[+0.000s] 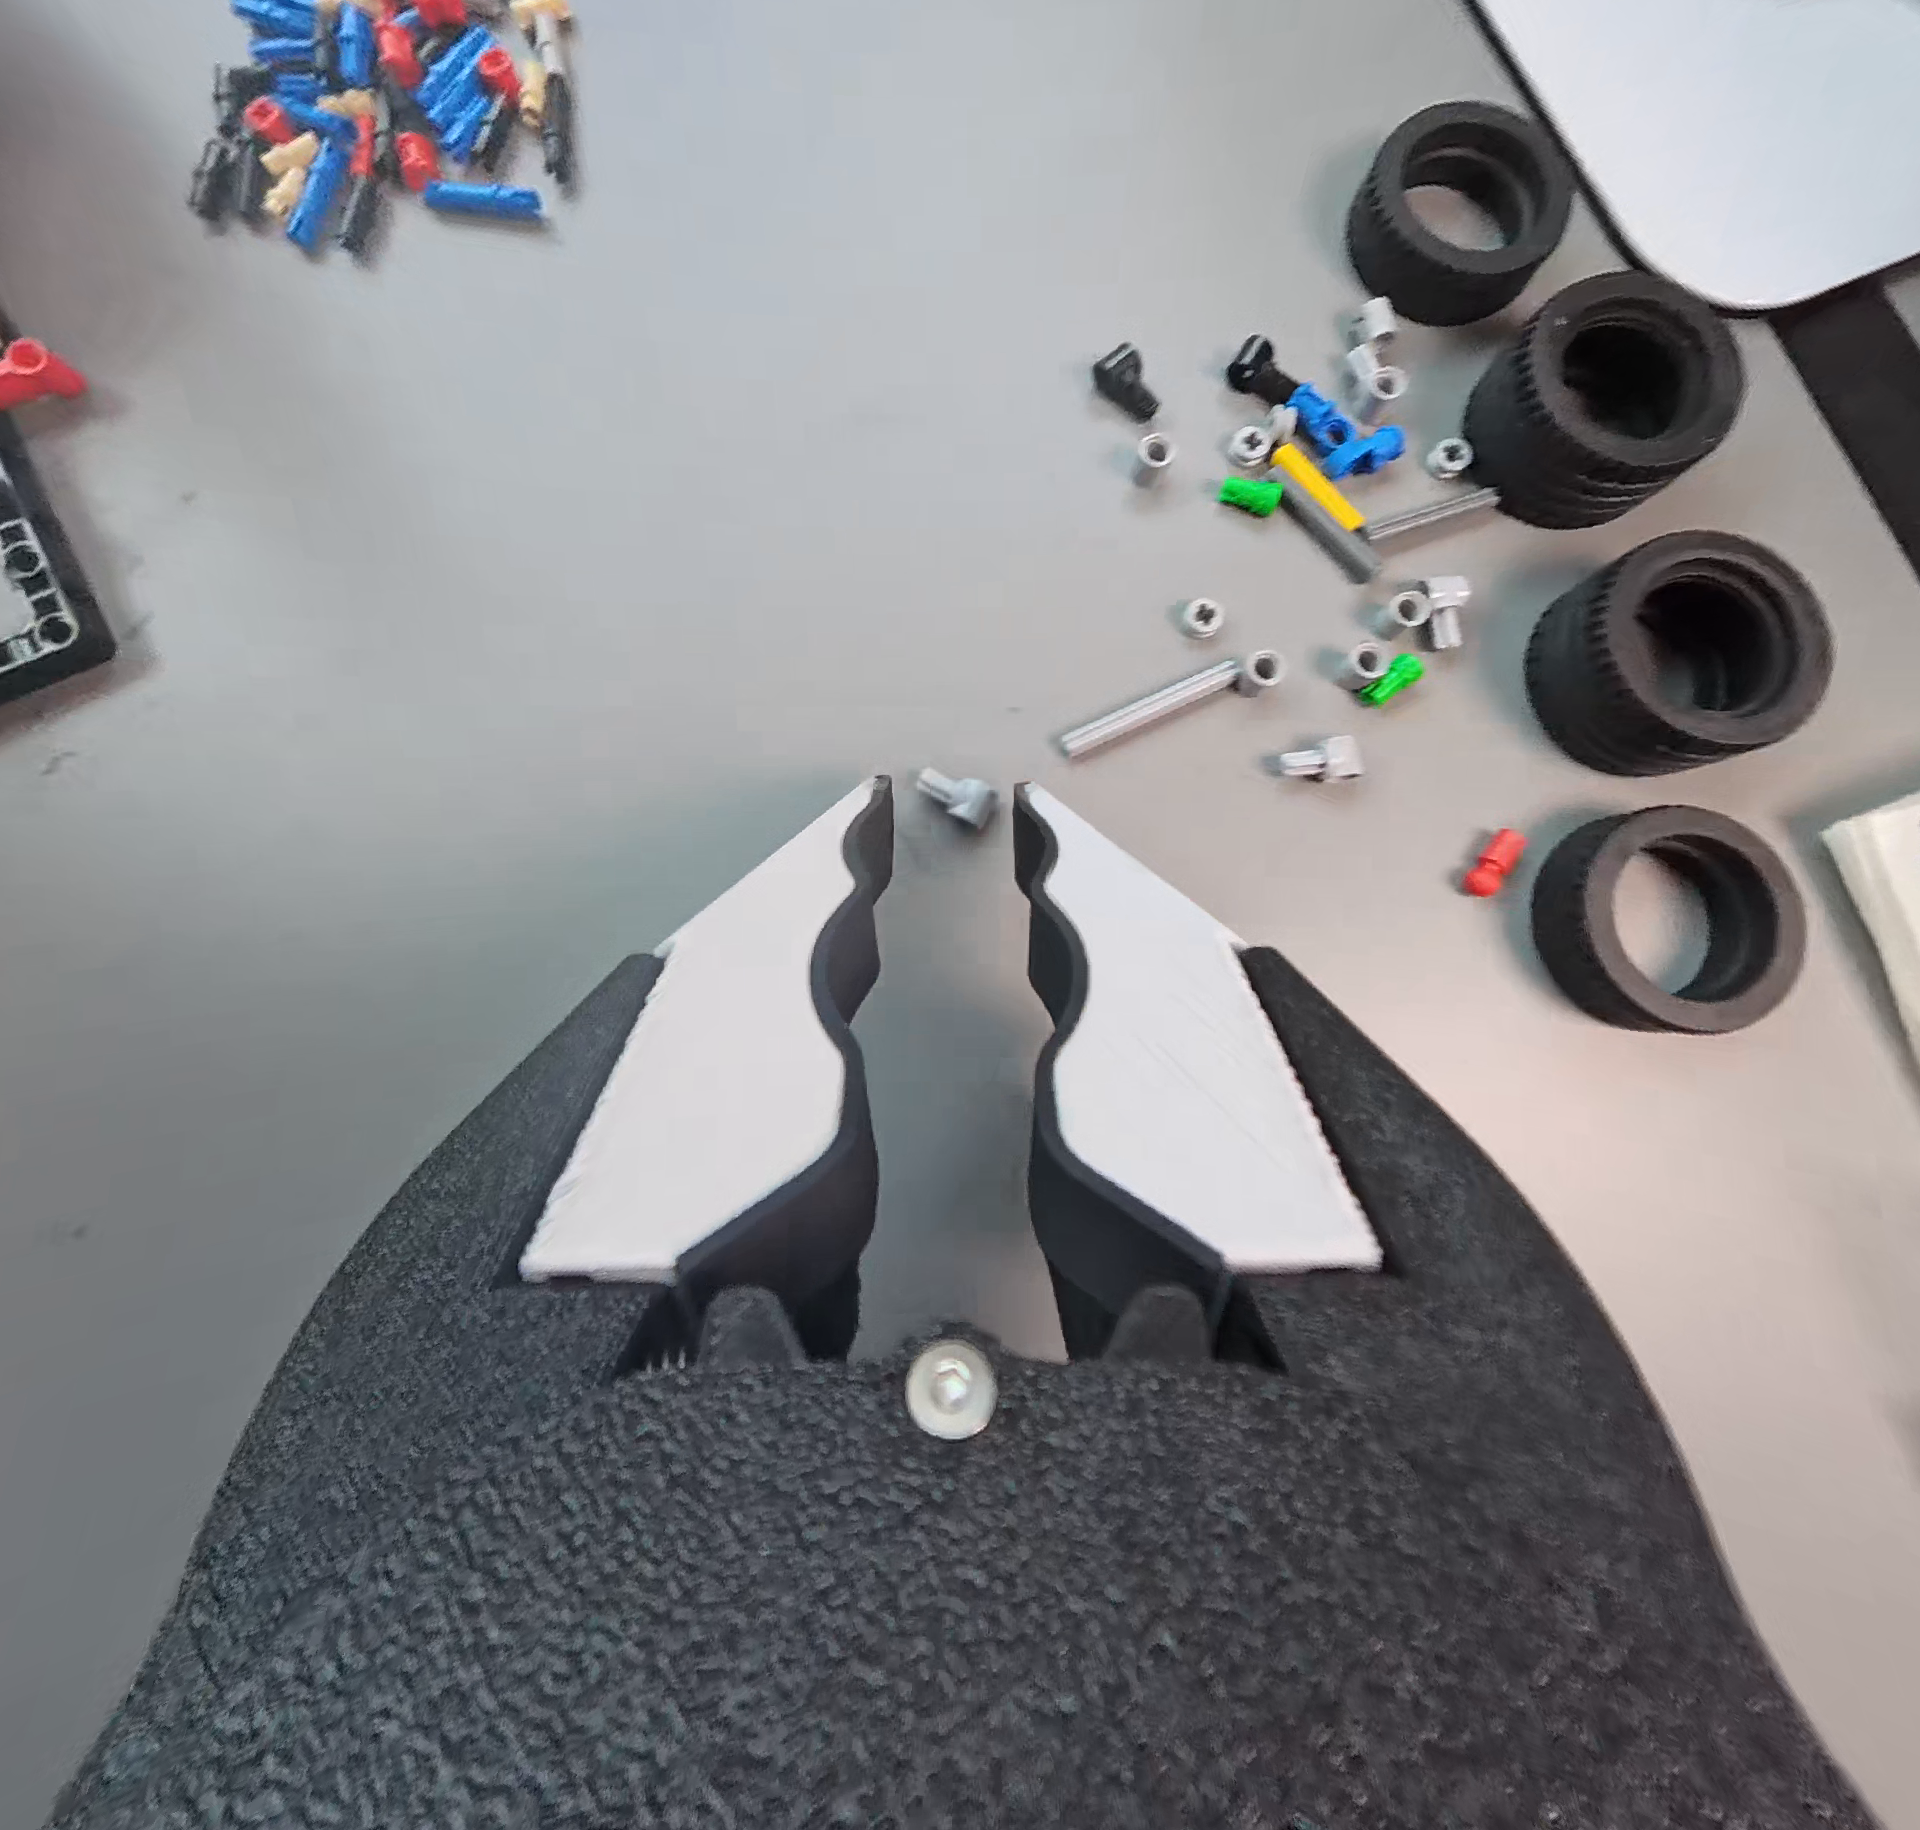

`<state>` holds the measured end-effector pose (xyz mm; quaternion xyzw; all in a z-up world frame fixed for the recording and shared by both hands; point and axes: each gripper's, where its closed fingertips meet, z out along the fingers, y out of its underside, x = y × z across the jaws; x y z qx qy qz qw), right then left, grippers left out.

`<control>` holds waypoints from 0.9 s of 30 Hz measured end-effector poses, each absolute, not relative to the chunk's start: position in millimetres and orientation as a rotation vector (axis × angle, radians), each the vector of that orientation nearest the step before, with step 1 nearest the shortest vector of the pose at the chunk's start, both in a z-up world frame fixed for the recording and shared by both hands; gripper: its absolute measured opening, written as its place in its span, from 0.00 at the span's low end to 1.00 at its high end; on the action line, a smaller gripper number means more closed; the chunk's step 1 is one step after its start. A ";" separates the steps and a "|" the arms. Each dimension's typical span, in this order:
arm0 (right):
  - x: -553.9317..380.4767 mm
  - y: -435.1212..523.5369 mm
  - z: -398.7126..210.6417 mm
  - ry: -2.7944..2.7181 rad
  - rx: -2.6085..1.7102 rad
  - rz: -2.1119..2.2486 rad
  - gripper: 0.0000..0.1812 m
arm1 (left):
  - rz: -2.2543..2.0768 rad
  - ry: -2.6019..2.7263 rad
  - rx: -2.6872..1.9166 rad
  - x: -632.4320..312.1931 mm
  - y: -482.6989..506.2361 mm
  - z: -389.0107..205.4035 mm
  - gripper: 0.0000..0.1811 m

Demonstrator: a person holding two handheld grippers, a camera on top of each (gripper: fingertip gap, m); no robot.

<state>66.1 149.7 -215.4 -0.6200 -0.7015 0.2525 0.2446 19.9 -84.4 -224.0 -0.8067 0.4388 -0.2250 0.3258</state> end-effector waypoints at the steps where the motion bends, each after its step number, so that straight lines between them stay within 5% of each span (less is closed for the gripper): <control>1: 68.4 145.5 -219.2 -1.933 -1.706 0.683 0.12 | -0.592 1.149 -2.115 20.0 -84.4 -224.0 0.33; 6: 65.0 150.9 -222.7 -1.936 -1.712 0.642 0.03 | -0.592 1.149 -2.115 19.9 -84.4 -223.9 0.33; 18: 27.6 206.9 -199.1 -1.694 -1.708 0.636 0.06 | -0.590 1.149 -2.115 19.7 -84.4 -223.7 0.33; 27: 88.4 219.2 -186.3 -1.542 -1.785 0.649 0.09 | -0.601 1.145 -2.116 19.8 -84.5 -223.3 0.33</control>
